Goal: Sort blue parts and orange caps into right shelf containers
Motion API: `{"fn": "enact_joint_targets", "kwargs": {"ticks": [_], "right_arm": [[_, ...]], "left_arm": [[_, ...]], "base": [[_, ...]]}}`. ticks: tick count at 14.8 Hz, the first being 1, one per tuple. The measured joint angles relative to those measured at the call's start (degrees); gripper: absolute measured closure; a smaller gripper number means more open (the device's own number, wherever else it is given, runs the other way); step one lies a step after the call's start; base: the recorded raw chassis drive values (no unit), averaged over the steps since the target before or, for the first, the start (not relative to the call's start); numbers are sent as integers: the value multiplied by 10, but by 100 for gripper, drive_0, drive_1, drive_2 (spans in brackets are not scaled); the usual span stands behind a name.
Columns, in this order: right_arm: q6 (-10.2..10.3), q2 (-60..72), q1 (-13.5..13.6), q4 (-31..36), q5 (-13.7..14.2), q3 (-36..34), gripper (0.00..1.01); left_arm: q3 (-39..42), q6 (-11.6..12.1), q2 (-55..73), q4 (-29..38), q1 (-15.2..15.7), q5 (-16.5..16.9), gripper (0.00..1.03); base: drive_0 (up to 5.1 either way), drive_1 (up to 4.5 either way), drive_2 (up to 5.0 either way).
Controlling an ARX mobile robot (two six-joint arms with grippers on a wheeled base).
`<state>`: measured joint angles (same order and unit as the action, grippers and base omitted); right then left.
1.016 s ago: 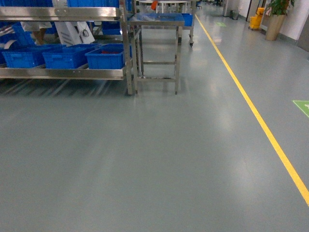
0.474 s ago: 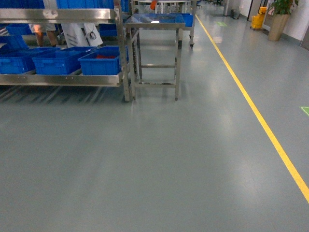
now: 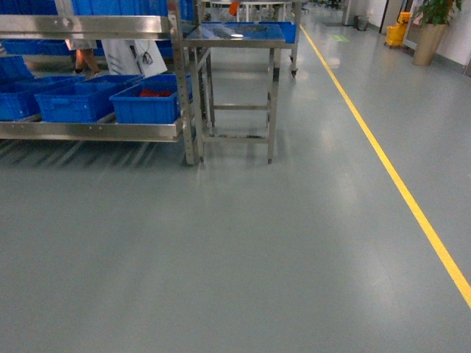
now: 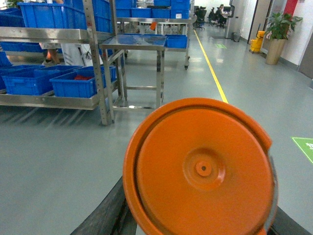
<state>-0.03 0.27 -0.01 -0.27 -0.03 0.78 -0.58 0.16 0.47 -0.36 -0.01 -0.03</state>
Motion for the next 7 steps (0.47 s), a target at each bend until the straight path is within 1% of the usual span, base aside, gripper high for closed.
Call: {"fn": "enact_joint_targets", "kwargs": {"ticks": [7], "right_arm": [[0, 0, 0, -1, 0, 0, 59]], "left_arm": [[0, 0, 0, -1, 0, 0, 59]], "base": [[-6, 425, -438]]}}
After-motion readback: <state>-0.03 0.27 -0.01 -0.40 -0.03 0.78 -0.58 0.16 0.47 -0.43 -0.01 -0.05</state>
